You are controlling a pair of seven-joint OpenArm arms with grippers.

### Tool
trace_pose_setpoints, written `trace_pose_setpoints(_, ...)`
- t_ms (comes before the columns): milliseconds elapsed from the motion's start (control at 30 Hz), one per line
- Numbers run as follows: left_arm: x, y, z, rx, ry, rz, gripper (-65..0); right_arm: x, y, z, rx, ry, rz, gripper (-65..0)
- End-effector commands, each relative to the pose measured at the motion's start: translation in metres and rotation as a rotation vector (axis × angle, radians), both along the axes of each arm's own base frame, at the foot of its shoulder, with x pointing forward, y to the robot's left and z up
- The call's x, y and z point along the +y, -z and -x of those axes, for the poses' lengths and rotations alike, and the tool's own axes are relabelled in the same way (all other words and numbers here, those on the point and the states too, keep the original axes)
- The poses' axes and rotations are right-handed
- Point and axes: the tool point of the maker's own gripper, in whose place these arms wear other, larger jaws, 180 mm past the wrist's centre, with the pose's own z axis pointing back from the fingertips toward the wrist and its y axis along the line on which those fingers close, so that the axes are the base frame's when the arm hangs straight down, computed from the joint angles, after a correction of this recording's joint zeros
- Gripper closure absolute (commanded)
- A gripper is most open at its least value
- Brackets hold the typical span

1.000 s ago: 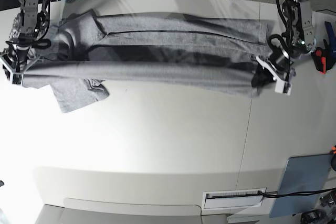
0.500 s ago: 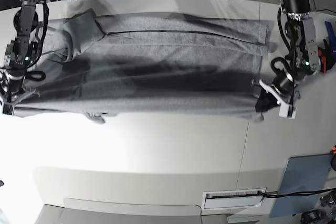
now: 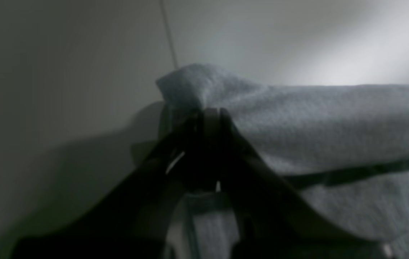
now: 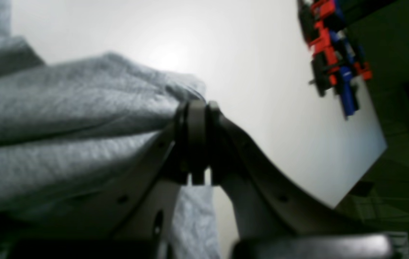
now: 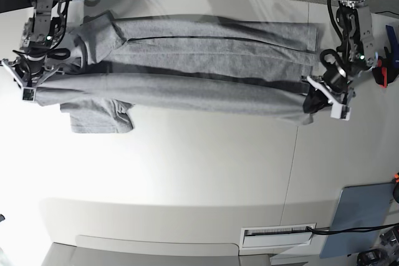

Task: Fold the T-shirt properly
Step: 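Lift the hem with both grippers and fold it toward the collar, then release the hem with the right gripper and move it toward the sleeve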

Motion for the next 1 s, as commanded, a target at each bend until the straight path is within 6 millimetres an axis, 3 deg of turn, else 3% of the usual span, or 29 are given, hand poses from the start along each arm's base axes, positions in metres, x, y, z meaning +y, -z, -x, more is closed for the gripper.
trace_pose_setpoints(0, 0.01, -0.018, -0.005, -0.061, -0.016, 0.013, 0.0, -0.007, -0.019, -0.005, -0.043, -0.005, 0.056, 0.0)
trace_pose_setpoints(133, 0.006, -0.022, 0.01, -0.088, 0.022, 0.082, 0.0, -0.008, -0.014, 0.0, -0.019, 0.004, 0.058, 0.0)
trace_pose_setpoints(567, 0.005, 0.005, 0.041, 0.001, 0.023, 0.078, -0.1, -0.012, -0.008, 0.008, 0.026, 0.04, 0.046, -0.1)
trace_pose_setpoints(700, 0.005, 0.003, 0.039, -0.004, 0.024, 0.077, -20.5, -0.011, -0.007, 0.004, 0.059, -0.002, 0.052, -13.0)
trace_pose_setpoints(767, 0.006, 0.003, 0.038, -0.005, 0.023, 0.076, -26.6, -0.014, -0.011, 0.003, 0.059, -0.006, 0.062, -16.2)
trace_pose_setpoints(967, 0.007, 0.002, 0.038, -0.006, 0.024, 0.071, -27.5, -0.017, -0.025, -0.005, 0.032, -0.016, 0.08, -16.2)
